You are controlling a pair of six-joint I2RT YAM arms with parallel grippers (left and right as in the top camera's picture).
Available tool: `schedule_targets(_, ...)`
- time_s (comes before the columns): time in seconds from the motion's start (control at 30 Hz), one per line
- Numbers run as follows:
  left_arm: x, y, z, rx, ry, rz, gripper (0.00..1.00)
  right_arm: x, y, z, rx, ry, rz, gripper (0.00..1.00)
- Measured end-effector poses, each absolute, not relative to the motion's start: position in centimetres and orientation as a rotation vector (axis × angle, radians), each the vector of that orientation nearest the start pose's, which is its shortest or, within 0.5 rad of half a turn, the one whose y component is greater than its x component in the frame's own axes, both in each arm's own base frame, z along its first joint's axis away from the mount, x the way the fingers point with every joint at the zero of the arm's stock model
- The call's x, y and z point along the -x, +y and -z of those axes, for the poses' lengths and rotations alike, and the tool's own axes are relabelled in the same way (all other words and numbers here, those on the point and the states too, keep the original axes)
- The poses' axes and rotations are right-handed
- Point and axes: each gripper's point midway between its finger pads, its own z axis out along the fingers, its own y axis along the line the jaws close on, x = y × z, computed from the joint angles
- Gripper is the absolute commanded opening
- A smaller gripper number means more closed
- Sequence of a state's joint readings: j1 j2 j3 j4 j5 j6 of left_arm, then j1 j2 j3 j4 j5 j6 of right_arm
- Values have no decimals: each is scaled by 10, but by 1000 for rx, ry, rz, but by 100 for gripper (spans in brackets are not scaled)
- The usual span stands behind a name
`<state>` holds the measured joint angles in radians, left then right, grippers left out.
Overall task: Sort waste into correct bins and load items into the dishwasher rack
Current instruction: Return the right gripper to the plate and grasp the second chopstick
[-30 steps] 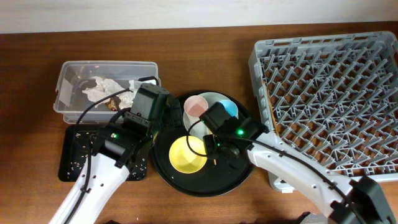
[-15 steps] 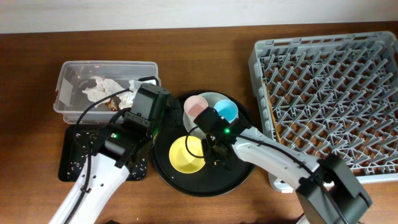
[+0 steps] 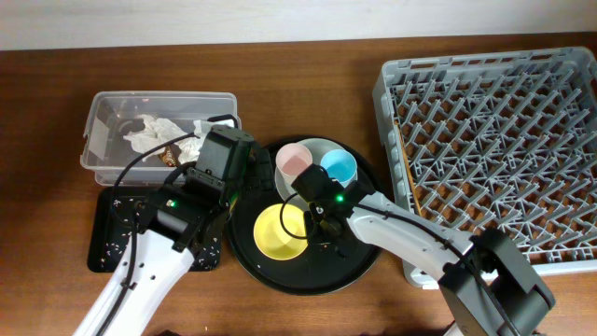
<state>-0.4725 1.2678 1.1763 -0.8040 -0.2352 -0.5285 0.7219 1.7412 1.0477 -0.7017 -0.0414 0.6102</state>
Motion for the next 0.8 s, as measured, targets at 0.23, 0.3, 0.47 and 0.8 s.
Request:
schedule_targets(0.23,-322,-120,-215,169,2433,158,99,-247,227,-22,163,3017,-215,7)
schedule_targets(0.3,-322,-120,-215,169,2433,158,99,-249,228,-25,164,3010,-222,8)
schedule_targets(0.47,-322,-120,-215,169,2433,158,99,-249,226,-41,156,2985,-246,8)
schedule_targets(0.8,-322,-120,-215,169,2433,158,99,-267,206,-73,39,2912,-307,7)
